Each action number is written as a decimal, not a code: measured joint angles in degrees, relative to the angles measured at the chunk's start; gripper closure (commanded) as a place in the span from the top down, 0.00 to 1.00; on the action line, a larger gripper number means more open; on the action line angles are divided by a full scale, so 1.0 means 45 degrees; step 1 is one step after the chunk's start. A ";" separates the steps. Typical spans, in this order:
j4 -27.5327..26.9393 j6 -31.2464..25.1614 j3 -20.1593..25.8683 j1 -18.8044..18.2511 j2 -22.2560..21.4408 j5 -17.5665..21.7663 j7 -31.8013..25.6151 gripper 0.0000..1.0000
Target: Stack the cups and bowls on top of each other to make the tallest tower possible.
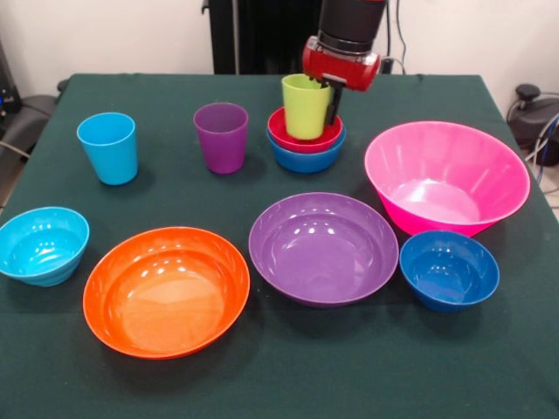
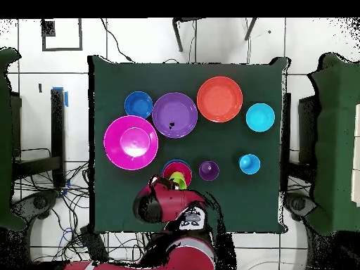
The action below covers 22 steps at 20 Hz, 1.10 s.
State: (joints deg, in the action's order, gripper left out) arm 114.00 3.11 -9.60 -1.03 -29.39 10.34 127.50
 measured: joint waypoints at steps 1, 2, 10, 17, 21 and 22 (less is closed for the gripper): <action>0.0000 0.0001 0.0000 -0.0040 0.0030 0.0000 0.0000 0.00; 0.0000 0.0003 0.0000 -0.0080 0.0060 0.0000 0.0000 0.00; -0.0002 0.0122 -0.0002 -0.0321 0.0133 -0.0003 0.0000 0.00; 0.0000 0.0364 -0.0004 -0.0292 0.0214 0.0000 0.0000 0.00; -0.0004 0.0491 0.0000 -0.0247 0.0391 -0.0003 0.0000 0.00; -0.0002 0.0528 -0.0002 -0.0238 0.0449 0.0000 0.0000 0.00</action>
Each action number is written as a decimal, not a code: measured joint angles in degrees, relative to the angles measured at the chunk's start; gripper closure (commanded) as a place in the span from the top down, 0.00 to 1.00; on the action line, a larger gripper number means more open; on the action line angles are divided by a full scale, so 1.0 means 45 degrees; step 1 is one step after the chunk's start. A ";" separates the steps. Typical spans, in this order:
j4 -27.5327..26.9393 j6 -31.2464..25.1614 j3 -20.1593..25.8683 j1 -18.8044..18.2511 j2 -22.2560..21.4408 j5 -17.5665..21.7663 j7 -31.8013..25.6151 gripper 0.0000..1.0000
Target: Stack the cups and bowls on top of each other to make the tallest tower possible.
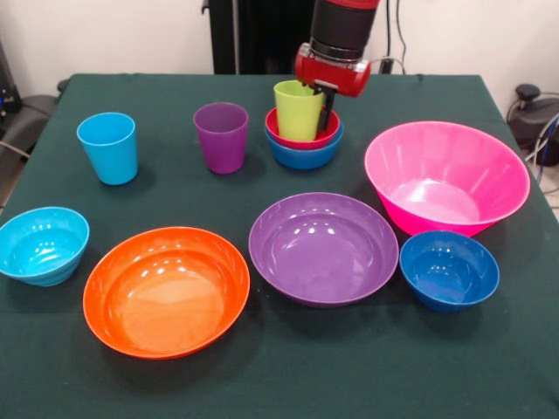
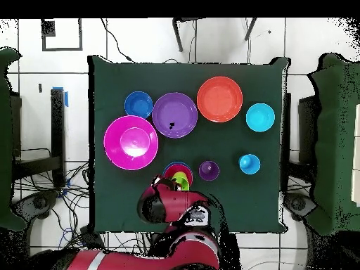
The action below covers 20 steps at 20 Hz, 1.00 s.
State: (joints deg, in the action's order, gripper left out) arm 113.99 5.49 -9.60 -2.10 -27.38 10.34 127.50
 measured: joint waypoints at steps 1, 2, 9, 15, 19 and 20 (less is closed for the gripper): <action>-0.0002 0.0024 0.0002 0.0000 0.0029 -0.0003 0.0000 0.00; -0.0002 0.0048 0.0000 0.0000 0.0052 -0.0003 0.0000 0.00; -0.0002 0.0143 0.0000 0.0016 0.0080 -0.0003 0.0000 0.00; -0.0002 0.0143 0.0000 0.0020 0.0046 -0.0003 0.0000 0.00; -0.0002 0.0143 0.0000 0.0020 0.0031 -0.0003 0.0000 0.00; -0.0002 0.0143 0.0000 0.0020 0.0030 -0.0003 0.0000 0.00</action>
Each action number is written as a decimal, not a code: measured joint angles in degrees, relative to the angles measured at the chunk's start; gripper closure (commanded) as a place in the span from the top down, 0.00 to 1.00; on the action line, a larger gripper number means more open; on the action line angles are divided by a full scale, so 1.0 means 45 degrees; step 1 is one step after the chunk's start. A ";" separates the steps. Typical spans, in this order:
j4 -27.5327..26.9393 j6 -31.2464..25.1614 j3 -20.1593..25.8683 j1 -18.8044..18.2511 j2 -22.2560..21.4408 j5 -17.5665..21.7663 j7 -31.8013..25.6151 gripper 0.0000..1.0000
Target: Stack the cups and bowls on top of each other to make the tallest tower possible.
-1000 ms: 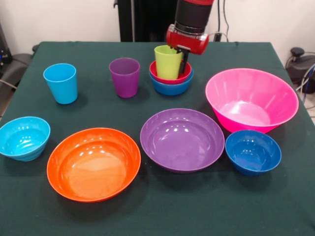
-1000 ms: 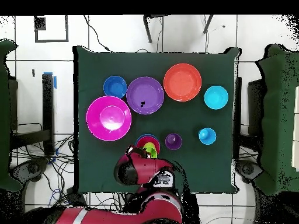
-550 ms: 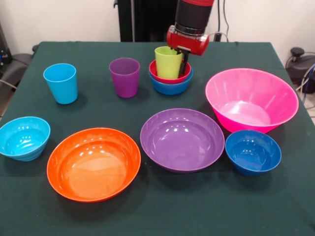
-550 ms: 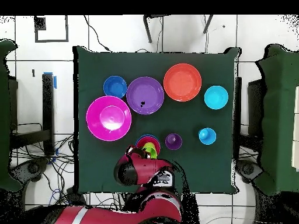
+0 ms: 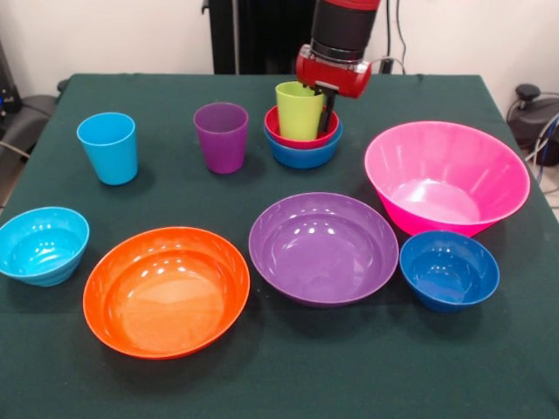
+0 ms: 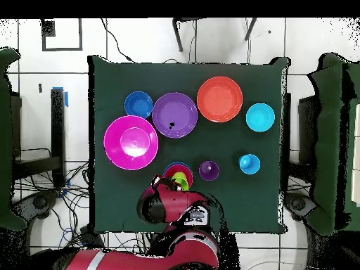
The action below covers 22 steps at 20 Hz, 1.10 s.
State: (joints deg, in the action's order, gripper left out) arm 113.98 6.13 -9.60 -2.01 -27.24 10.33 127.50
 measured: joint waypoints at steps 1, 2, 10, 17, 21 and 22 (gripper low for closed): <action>0.0000 0.0000 0.0000 0.0000 0.0000 0.0000 0.0000 0.00; 0.0000 0.0000 0.0000 0.0000 0.0000 0.0000 0.0000 0.00; 0.0000 0.0000 0.0000 0.0000 0.0000 0.0000 0.0000 0.00; 0.0000 0.0000 -0.0010 0.0017 0.0000 0.0000 0.0000 0.00; -0.0004 0.0000 -0.0081 0.0126 0.0001 0.0003 0.0000 0.00; -0.0004 0.0000 -0.0110 0.0187 0.0001 0.0002 0.0000 0.00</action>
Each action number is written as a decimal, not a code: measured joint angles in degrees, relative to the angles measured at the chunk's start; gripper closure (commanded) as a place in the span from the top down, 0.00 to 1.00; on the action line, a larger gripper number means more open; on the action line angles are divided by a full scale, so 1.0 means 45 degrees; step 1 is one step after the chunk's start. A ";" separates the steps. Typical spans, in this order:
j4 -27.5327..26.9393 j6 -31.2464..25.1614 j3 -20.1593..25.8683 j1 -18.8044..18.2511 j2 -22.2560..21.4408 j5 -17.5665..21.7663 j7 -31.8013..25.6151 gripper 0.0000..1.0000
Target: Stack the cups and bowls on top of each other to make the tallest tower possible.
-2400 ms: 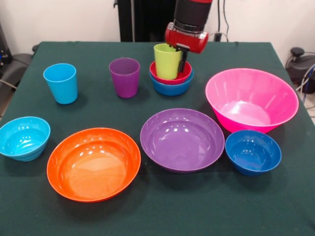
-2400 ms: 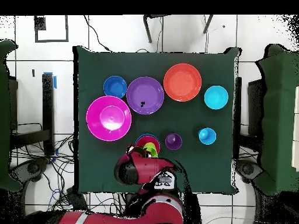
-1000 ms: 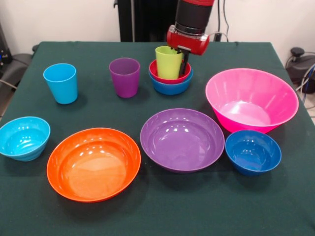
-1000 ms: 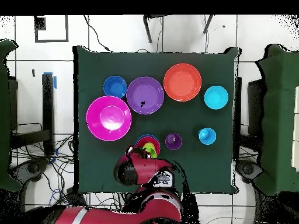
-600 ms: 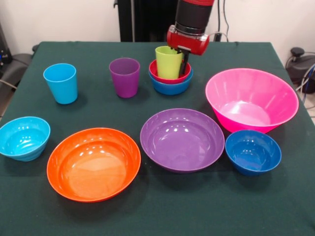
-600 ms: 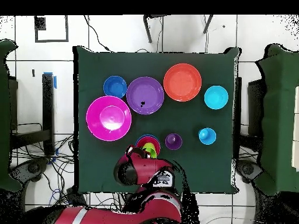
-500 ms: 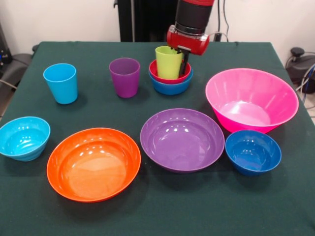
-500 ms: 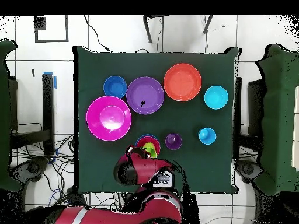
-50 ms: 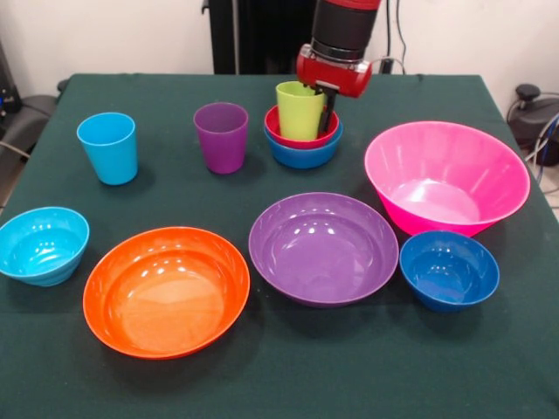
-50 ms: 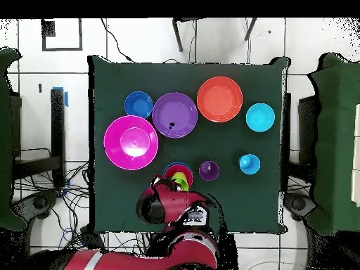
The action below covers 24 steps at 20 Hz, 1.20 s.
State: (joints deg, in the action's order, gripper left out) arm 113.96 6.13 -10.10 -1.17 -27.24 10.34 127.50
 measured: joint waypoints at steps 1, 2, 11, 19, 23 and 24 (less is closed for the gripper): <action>-0.0001 0.0000 -0.0029 0.0060 0.0000 -0.0001 0.0000 0.00; -0.0001 0.0000 -0.0059 0.0121 -0.0001 -0.0002 0.0000 1.00; -0.0021 0.0000 -0.0211 0.0356 -0.0006 -0.0002 0.0000 1.00; -0.0029 0.0000 -0.0209 0.0352 -0.0043 0.0000 0.0000 1.00; -0.0012 -0.0044 -0.0104 0.0222 -0.0303 0.0002 0.0000 1.00; 0.0002 -0.0086 -0.0033 0.0142 -0.0450 0.0003 0.0000 1.00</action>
State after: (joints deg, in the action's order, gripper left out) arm 113.97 5.75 -10.25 -0.53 -29.26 10.35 127.50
